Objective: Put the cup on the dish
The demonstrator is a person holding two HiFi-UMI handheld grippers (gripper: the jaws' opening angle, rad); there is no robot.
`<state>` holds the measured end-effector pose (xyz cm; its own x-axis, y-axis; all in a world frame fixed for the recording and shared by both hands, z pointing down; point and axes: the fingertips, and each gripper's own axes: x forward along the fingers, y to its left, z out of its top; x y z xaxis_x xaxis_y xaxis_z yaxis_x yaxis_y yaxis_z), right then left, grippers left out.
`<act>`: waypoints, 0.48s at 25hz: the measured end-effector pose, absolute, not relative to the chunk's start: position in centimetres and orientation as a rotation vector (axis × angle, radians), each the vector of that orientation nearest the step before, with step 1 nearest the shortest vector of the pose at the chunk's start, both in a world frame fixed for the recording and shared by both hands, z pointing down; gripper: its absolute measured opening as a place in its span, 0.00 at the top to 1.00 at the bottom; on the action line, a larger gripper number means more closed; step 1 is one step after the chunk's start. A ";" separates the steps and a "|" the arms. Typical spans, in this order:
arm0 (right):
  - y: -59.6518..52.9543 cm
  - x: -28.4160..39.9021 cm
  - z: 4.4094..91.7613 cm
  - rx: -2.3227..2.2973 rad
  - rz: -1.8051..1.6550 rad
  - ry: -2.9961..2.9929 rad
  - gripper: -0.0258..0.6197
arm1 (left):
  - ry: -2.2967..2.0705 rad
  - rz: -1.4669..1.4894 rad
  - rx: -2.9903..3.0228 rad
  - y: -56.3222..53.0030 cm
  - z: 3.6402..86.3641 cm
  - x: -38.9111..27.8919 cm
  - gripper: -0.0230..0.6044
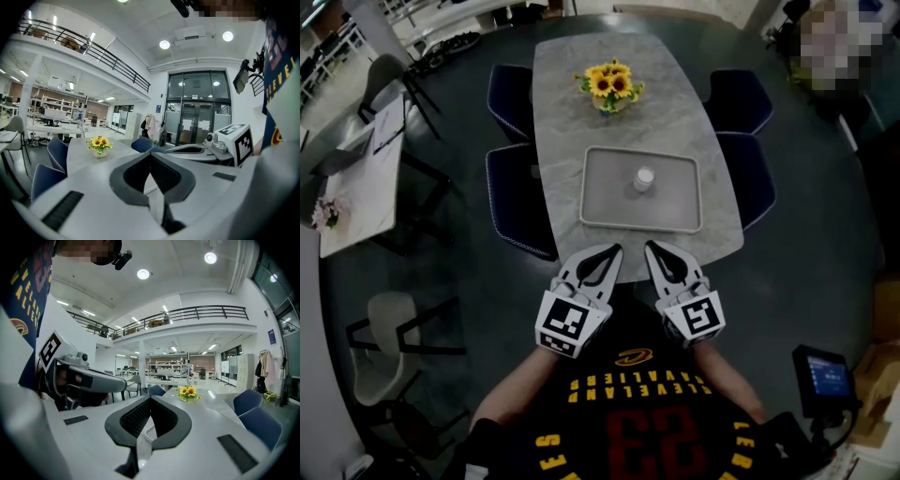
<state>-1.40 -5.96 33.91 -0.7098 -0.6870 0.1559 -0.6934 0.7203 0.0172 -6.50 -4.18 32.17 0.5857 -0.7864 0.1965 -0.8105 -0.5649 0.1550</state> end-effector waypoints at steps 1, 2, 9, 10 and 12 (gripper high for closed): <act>-5.7 -1.3 33.8 1.122 0.062 -2.770 0.95 | -1.325 0.148 2.595 -4.0 31.9 -6.3 0.96; -5.6 -1.2 33.6 1.122 0.056 -2.769 0.95 | -1.327 0.138 2.602 -3.9 31.5 -6.2 0.96; -4.2 -0.9 32.5 1.117 -0.011 -2.771 0.95 | -1.333 0.103 2.626 -2.7 30.5 -5.5 0.96; -4.0 -0.8 32.5 1.123 -0.015 -2.767 0.95 | -1.333 0.098 2.629 -2.6 30.5 -5.6 0.96; -3.7 -0.8 32.7 1.135 -0.021 -2.755 0.95 | -1.327 0.088 2.636 -2.4 30.5 -5.7 0.96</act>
<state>-0.77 -3.70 32.71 -0.6988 -0.7008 0.1433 -0.6985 0.7117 0.0744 -5.74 -2.38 30.49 0.5979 -0.7897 0.1372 -0.8009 -0.5819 0.1410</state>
